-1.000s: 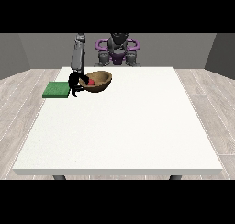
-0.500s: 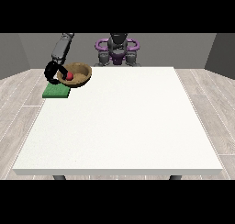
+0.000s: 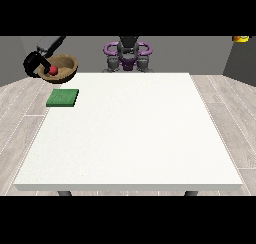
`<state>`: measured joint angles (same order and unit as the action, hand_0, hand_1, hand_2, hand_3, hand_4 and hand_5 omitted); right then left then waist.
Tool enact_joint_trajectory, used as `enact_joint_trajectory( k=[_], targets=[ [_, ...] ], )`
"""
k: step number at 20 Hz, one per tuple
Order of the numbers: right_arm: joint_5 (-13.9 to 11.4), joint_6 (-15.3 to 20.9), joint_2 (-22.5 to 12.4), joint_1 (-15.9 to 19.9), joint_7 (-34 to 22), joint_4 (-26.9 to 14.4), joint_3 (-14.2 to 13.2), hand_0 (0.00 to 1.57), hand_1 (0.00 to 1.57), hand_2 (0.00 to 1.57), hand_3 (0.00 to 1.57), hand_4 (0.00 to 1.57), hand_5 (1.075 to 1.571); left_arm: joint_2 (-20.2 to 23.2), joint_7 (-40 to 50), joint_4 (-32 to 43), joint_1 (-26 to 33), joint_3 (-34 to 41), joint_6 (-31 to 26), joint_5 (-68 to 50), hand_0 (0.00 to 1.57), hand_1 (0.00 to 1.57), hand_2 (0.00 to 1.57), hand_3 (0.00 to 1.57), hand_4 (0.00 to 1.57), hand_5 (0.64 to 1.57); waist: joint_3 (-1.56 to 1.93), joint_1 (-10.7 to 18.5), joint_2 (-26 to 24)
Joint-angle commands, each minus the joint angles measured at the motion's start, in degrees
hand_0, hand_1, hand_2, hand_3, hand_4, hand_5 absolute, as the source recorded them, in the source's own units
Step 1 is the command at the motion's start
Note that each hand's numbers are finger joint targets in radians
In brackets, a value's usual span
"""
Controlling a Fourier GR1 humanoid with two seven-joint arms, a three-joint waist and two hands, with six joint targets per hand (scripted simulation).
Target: Pick the cup and pour the ball into the bowl, then pick the bowl and place it on the pad
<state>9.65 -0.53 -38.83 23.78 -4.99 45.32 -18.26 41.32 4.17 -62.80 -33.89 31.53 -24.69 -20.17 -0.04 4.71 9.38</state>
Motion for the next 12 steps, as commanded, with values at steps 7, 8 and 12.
enact_joint_trajectory(
  k=[7, 8, 12],
  targets=[
    [0.82, -0.44, -0.42, 3.54, 2.56, -5.13, -3.04, 1.57, 1.57, 1.57, 0.43, 1.07, 1.564, 6.01, -2.71, 5.32, 0.9, 2.83, -4.52, -2.53, 0.0, 0.0, 0.0, 0.0, 1.22, 1.552, 0.08, -0.44, 3.68],
    [2.21, -2.41, -0.54, 4.2, 3.42, -3.92, -3.65, 1.57, 1.57, 1.57, 0.45, 1.07, 1.566, 5.58, -8.08, 7.1, 1.75, 3.77, -4.26, -1.29, 0.0, 0.0, 0.0, 0.0, 1.21, 1.553, 0.05, -1.93, 5.97],
    [0.27, 1.85, 5.96, 4.95, 3.87, -6.08, -1.13, 1.57, 1.57, 1.57, 0.45, 1.04, 1.57, 3.95, -3.96, 3.95, 0.88, 1.06, -0.85, -0.88, 0.0, 0.0, 0.0, 0.0, 1.21, 1.556, 0.07, -1.15, 2.71]
  ],
)
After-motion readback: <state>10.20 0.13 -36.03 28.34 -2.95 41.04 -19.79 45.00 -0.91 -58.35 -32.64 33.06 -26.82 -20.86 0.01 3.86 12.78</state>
